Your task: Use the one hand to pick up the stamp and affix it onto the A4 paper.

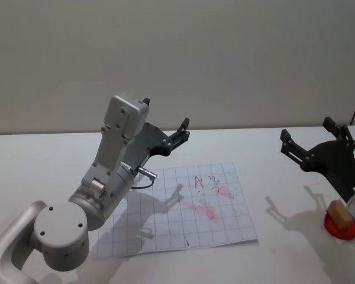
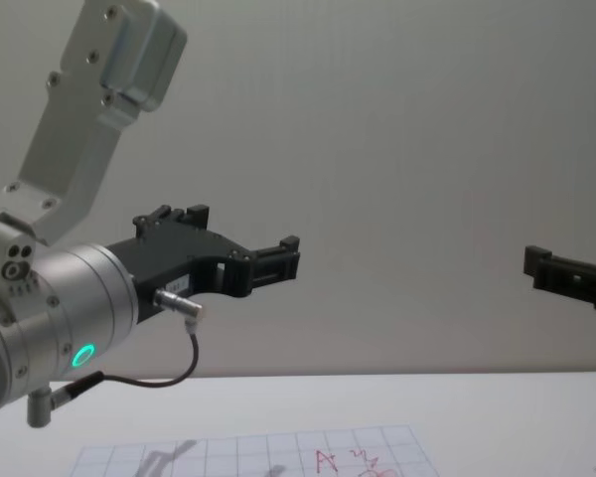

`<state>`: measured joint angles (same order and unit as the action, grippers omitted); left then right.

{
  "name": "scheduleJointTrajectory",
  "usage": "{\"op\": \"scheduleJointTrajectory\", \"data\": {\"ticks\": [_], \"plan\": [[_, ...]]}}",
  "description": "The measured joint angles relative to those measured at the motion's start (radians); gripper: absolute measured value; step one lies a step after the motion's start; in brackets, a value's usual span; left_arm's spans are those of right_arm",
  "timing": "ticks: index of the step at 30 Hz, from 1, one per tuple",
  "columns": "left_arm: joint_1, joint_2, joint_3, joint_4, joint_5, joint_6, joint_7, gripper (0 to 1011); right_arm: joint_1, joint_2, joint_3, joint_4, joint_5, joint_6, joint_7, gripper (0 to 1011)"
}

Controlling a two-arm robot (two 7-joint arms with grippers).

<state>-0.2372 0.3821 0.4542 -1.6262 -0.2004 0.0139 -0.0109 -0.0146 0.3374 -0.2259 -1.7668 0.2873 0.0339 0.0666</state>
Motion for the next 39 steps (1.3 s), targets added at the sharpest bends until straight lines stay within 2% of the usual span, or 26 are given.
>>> {"op": "scheduleJointTrajectory", "data": {"ticks": [39], "plan": [[0.0, 0.0, 0.0, 0.0, 0.0, 0.0, 0.0, 1001, 0.0, 0.0, 0.0, 0.0, 0.0, 0.0, 0.001, 1001]]}}
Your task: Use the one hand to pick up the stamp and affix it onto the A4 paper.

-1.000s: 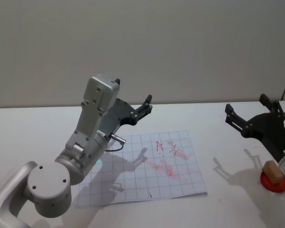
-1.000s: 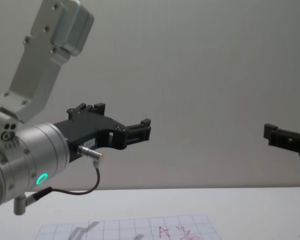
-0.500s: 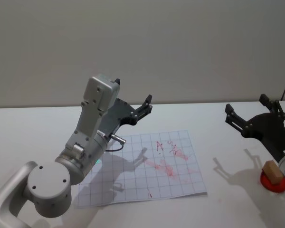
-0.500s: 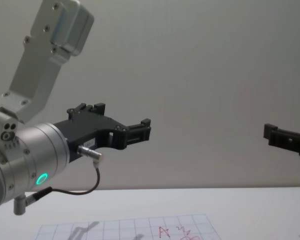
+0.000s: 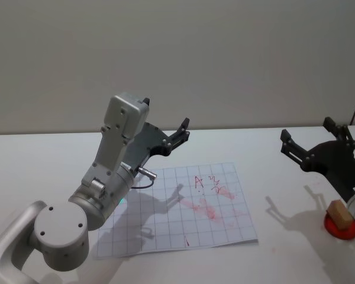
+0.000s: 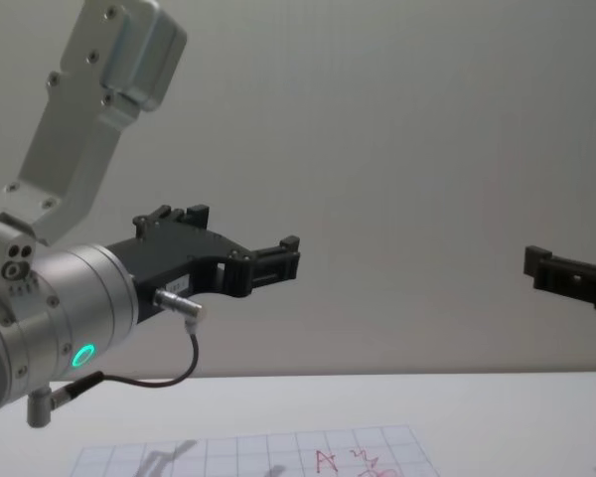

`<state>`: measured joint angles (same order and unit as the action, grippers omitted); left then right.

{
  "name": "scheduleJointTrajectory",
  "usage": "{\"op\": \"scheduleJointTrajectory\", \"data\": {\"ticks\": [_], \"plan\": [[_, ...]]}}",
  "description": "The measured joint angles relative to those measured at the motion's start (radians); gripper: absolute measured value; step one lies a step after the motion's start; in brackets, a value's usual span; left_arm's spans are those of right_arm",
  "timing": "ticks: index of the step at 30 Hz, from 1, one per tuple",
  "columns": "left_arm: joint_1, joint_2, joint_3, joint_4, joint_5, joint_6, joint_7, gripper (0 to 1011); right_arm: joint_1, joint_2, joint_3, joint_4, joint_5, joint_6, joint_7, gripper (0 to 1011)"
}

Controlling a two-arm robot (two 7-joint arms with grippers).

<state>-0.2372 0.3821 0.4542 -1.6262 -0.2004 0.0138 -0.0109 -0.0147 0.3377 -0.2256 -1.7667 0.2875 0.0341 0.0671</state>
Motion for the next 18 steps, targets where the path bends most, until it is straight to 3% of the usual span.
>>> {"op": "scheduleJointTrajectory", "data": {"ticks": [8, 18], "plan": [[0.0, 0.0, 0.0, 0.0, 0.0, 0.0, 0.0, 1001, -0.016, 0.016, 0.01, -0.011, 0.01, -0.002, 0.004, 1001], [0.0, 0.0, 0.0, 0.0, 0.0, 0.0, 0.0, 1001, -0.105, 0.092, 0.046, -0.069, 0.031, 0.007, -0.01, 1001]]}}
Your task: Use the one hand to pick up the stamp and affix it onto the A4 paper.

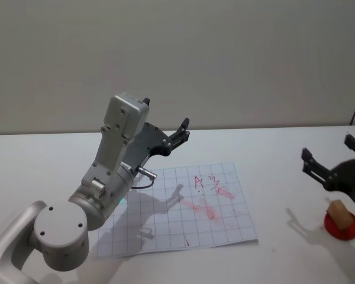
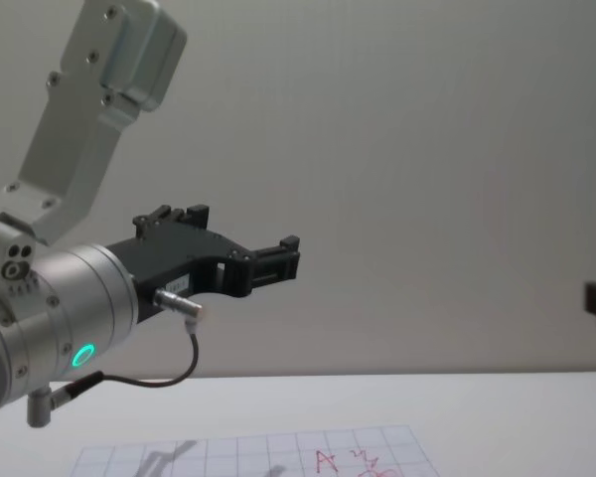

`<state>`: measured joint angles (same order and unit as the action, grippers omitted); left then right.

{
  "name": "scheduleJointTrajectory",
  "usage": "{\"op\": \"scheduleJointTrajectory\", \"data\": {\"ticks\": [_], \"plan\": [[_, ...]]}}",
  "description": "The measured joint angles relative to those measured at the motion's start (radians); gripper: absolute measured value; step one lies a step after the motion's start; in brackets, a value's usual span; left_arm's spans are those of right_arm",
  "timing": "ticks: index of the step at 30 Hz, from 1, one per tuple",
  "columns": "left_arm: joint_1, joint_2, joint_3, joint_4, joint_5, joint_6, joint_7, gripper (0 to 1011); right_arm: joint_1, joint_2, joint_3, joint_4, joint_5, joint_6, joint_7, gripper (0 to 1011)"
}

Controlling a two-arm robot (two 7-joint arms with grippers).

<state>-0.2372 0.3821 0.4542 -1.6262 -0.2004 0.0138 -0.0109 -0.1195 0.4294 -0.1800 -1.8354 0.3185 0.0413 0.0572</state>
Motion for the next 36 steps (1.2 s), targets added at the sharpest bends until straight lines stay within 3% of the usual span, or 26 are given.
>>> {"op": "scheduleJointTrajectory", "data": {"ticks": [9, 17, 36], "plan": [[0.0, 0.0, 0.0, 0.0, 0.0, 0.0, 0.0, 1001, -0.117, 0.082, 0.044, -0.054, 0.026, 0.035, -0.046, 1001], [0.0, 0.0, 0.0, 0.0, 0.0, 0.0, 0.0, 1001, -0.187, 0.127, 0.071, -0.075, 0.03, 0.072, -0.075, 1001], [0.0, 0.0, 0.0, 0.0, 0.0, 0.0, 0.0, 1001, -0.177, 0.123, 0.064, -0.038, -0.021, 0.174, -0.039, 1001]]}}
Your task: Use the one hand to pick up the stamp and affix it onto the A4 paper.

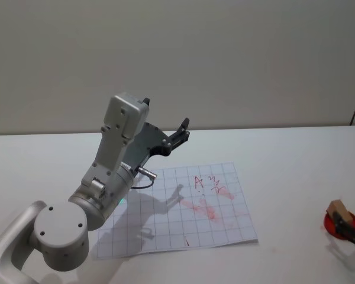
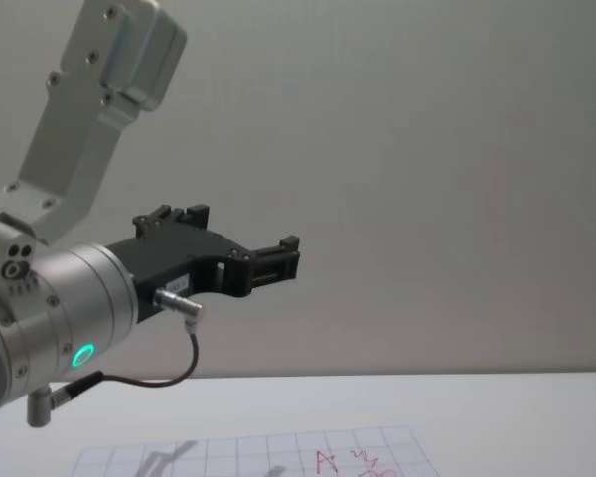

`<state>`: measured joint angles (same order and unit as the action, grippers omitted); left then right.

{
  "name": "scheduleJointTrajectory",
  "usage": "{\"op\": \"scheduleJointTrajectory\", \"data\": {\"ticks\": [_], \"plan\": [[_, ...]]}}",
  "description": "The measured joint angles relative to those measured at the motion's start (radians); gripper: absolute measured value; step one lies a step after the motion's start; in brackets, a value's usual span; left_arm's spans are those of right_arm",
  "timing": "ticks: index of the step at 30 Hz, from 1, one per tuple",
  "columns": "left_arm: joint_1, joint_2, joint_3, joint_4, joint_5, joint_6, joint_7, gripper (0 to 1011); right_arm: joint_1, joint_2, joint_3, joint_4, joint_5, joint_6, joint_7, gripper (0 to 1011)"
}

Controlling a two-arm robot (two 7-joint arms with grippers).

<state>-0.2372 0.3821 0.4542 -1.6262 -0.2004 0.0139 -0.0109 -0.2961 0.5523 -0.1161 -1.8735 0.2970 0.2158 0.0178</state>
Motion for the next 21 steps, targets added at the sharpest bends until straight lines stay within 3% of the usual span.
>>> {"op": "scheduleJointTrajectory", "data": {"ticks": [18, 21], "plan": [[0.0, 0.0, 0.0, 0.0, 0.0, 0.0, 0.0, 1001, 0.081, -0.051, -0.027, 0.085, -0.068, 0.057, 0.053, 1001], [0.0, 0.0, 0.0, 0.0, 0.0, 0.0, 0.0, 1001, 0.092, -0.057, -0.031, 0.096, -0.076, 0.061, 0.06, 960]]}}
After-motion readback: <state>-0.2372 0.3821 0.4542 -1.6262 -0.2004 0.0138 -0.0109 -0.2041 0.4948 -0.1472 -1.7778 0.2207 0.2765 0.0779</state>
